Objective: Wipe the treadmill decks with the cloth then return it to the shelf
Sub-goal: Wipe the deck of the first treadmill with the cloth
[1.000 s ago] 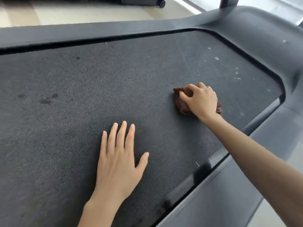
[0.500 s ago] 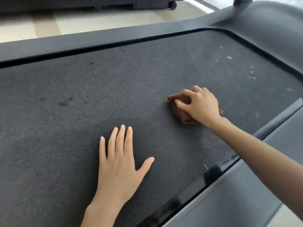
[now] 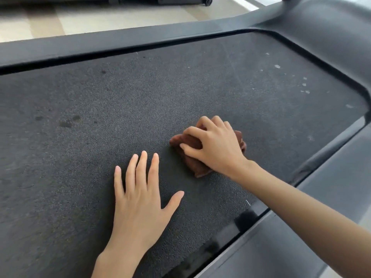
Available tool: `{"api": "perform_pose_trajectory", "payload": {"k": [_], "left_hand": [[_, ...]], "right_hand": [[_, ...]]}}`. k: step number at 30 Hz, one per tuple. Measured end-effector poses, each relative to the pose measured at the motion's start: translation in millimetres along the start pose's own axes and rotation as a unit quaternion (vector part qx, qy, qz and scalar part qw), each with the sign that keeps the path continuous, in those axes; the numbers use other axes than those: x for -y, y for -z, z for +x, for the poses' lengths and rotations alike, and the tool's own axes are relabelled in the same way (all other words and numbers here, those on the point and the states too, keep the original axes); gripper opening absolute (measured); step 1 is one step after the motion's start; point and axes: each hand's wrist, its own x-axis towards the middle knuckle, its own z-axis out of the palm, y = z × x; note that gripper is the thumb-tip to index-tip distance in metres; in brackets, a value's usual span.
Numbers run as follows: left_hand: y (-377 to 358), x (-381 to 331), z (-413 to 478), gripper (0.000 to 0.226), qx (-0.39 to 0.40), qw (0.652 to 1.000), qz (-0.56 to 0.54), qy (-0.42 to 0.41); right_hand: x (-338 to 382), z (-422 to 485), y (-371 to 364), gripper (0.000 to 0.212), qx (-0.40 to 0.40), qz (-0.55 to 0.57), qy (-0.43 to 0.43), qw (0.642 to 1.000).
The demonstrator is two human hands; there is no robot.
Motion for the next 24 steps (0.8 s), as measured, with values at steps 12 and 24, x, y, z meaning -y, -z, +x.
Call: {"api": "perform_pose_trajectory", "payload": {"k": [12, 24], "left_hand": [[6, -2, 0, 0.079, 0.028, 1.000, 0.008, 0.005], [3, 0, -1, 0.081, 0.021, 1.000, -0.013, -0.004]], "right_hand": [[-41, 3, 2, 0.039, 0.006, -0.068, -0.183, 0.981], [-52, -27, 16, 0.037, 0.046, 0.003, -0.099, 0.994]]}}
